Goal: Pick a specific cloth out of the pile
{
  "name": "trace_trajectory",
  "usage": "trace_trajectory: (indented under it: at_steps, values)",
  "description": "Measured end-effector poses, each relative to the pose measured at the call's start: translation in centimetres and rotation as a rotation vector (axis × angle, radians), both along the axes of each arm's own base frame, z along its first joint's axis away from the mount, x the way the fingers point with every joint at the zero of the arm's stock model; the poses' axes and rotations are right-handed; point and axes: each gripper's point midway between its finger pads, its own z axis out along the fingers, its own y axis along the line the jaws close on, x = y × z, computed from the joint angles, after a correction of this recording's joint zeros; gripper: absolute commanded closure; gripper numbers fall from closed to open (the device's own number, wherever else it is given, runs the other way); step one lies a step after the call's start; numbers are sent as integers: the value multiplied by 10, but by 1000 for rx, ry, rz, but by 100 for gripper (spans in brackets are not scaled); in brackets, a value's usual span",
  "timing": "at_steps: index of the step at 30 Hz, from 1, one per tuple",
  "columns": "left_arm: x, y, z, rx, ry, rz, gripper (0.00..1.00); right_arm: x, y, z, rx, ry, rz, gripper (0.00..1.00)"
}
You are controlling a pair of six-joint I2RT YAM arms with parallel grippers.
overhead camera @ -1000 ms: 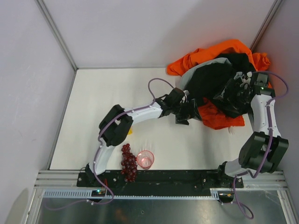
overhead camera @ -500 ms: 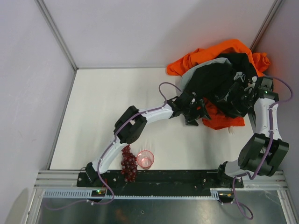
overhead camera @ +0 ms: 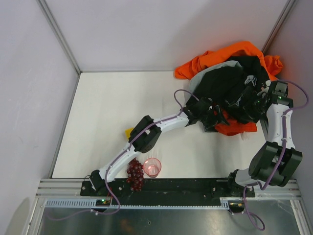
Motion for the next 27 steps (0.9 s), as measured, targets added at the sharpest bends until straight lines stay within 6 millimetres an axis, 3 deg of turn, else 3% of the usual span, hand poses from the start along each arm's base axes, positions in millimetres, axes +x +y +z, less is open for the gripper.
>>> trace_trajectory:
  at_steps: [11, 14, 27]
  values:
    - [2, -7, -18, 4, 20, 30, 84, -2, 3, -3, 15, 5, 6, 1]
    - [3, -9, -15, -8, 11, 28, 96, -4, 4, -6, 19, 13, 7, 1]
    - [3, -4, -11, -7, -85, -10, 99, -5, 5, -6, 23, 12, 10, 1]
